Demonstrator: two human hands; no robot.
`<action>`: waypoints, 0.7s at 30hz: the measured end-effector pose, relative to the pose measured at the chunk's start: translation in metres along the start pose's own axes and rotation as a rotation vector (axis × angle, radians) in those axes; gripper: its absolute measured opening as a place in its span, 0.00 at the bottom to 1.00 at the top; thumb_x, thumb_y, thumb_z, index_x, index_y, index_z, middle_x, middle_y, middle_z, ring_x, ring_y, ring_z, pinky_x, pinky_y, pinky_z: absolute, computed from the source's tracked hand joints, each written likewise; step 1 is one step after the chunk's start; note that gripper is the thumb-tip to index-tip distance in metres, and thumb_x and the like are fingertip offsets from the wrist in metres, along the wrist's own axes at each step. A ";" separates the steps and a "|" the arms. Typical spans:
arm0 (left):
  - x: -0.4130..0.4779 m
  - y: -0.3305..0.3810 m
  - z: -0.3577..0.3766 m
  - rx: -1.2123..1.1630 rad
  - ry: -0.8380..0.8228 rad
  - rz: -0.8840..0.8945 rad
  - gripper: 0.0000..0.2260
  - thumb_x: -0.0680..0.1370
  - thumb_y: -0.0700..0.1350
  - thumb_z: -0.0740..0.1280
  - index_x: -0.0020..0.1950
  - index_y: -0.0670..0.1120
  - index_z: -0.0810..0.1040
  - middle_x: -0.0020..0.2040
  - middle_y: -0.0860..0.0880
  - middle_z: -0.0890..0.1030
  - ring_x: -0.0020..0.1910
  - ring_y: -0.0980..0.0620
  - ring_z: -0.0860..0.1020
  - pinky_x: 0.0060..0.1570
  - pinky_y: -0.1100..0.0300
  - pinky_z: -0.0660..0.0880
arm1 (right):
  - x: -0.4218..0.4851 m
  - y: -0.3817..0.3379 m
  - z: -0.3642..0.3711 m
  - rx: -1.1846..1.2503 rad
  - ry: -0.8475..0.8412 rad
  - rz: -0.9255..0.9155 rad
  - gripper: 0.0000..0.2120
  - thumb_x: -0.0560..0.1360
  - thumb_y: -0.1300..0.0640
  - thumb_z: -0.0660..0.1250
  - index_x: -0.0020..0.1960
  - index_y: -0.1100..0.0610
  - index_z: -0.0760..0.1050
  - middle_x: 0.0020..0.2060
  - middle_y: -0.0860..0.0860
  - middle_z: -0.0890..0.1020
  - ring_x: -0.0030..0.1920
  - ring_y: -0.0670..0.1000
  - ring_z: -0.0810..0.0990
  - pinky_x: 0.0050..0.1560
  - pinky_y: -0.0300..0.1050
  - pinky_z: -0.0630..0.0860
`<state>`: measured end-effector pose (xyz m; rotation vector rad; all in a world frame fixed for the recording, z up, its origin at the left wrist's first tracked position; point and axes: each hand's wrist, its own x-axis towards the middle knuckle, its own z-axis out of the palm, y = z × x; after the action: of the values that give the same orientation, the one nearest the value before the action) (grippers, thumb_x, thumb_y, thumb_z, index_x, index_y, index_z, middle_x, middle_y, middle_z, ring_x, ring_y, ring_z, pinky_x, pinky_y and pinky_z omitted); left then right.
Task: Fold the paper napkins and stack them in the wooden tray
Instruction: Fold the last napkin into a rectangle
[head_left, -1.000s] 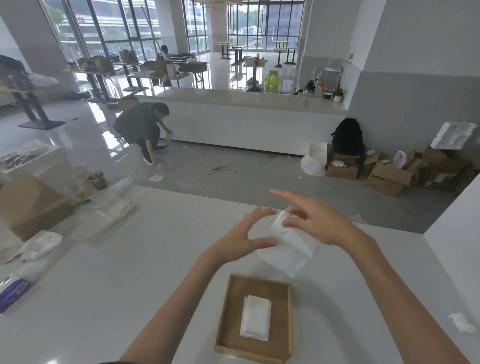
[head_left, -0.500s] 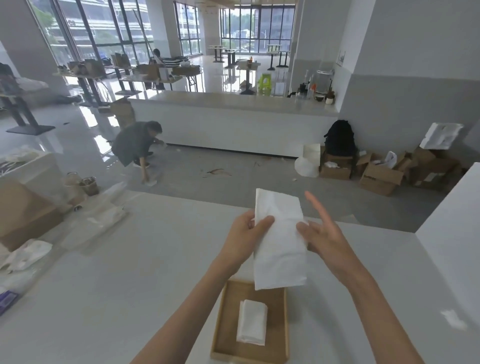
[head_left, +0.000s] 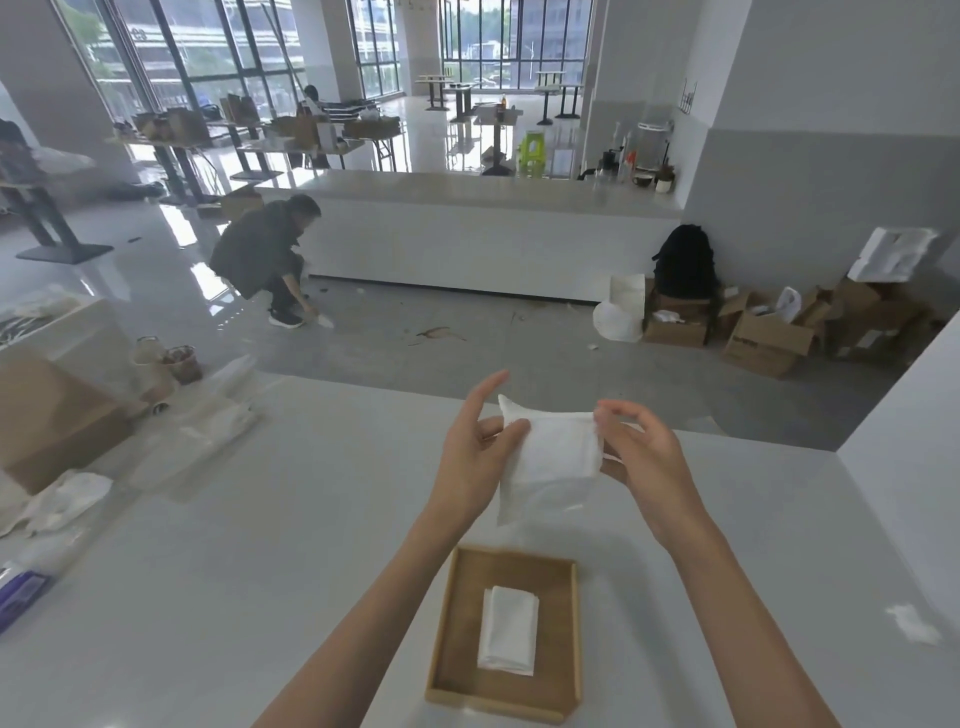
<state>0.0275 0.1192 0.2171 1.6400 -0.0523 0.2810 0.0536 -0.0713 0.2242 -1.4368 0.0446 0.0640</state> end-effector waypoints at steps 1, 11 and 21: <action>0.000 0.001 0.000 0.041 -0.008 0.016 0.21 0.79 0.44 0.69 0.68 0.63 0.72 0.43 0.30 0.78 0.40 0.37 0.76 0.44 0.45 0.77 | 0.001 0.000 0.001 0.015 -0.004 0.022 0.10 0.77 0.52 0.71 0.57 0.54 0.79 0.46 0.53 0.87 0.45 0.49 0.86 0.54 0.51 0.82; -0.001 0.001 -0.001 0.079 0.047 0.027 0.22 0.76 0.40 0.72 0.65 0.62 0.78 0.47 0.52 0.82 0.37 0.49 0.72 0.44 0.51 0.78 | -0.002 0.000 0.005 -0.035 -0.009 -0.206 0.16 0.76 0.61 0.72 0.63 0.51 0.77 0.40 0.50 0.85 0.42 0.47 0.84 0.46 0.41 0.81; 0.003 0.005 -0.006 0.097 0.095 0.020 0.11 0.78 0.40 0.71 0.56 0.55 0.82 0.46 0.60 0.83 0.40 0.61 0.79 0.47 0.62 0.78 | 0.002 0.003 0.003 -0.239 -0.032 -0.281 0.08 0.76 0.61 0.72 0.54 0.52 0.82 0.50 0.46 0.85 0.49 0.45 0.84 0.50 0.39 0.80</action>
<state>0.0283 0.1246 0.2234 1.7212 0.0178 0.3815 0.0552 -0.0680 0.2213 -1.6671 -0.1971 -0.1429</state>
